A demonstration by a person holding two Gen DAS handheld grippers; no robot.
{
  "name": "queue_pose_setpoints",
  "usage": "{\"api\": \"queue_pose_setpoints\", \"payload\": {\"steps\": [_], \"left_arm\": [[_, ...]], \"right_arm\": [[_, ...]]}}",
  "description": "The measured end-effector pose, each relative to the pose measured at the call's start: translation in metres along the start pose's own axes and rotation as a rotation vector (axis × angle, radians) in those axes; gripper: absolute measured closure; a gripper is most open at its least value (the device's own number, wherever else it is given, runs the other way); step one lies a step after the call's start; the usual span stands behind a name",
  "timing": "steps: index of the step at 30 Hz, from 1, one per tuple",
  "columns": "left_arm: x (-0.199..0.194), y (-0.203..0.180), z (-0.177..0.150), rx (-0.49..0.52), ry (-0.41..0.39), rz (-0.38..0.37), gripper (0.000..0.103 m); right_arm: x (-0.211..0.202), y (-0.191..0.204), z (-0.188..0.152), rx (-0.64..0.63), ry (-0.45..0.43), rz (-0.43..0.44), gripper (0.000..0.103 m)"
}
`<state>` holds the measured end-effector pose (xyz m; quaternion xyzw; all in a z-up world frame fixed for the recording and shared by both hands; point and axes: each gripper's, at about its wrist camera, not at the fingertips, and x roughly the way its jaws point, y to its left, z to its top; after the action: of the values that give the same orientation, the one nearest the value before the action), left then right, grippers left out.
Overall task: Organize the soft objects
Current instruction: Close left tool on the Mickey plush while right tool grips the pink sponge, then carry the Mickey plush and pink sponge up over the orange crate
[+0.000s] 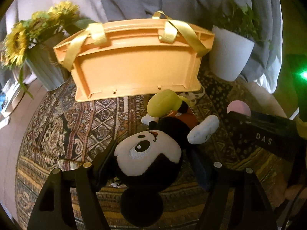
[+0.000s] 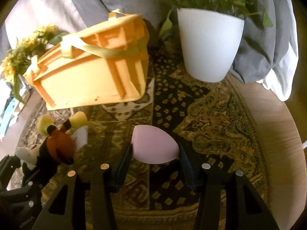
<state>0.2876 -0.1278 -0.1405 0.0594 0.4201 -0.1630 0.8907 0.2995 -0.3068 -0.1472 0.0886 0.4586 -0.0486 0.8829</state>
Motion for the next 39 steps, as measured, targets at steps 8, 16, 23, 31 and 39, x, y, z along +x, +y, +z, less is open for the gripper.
{"api": "queue_pose_setpoints", "payload": {"steps": [8,16,23,31,39], "left_arm": [[-0.032,0.010,-0.003,-0.099,-0.042,-0.013,0.031],[-0.066,0.027,0.003,-0.152,-0.108,0.004,0.031],[-0.093,0.040,0.016,-0.166,-0.176,0.019,0.031],[-0.114,0.056,0.035,-0.159,-0.249,0.023,0.031],[-0.129,0.070,0.056,-0.135,-0.312,0.019,0.031]], "right_arm": [[-0.035,0.016,-0.001,-0.036,-0.051,0.037,0.053],[-0.067,0.037,0.000,-0.067,-0.108,0.067,0.053],[-0.094,0.056,0.010,-0.084,-0.169,0.084,0.053],[-0.116,0.075,0.027,-0.083,-0.248,0.088,0.053],[-0.128,0.090,0.043,-0.072,-0.317,0.086,0.052]]}}
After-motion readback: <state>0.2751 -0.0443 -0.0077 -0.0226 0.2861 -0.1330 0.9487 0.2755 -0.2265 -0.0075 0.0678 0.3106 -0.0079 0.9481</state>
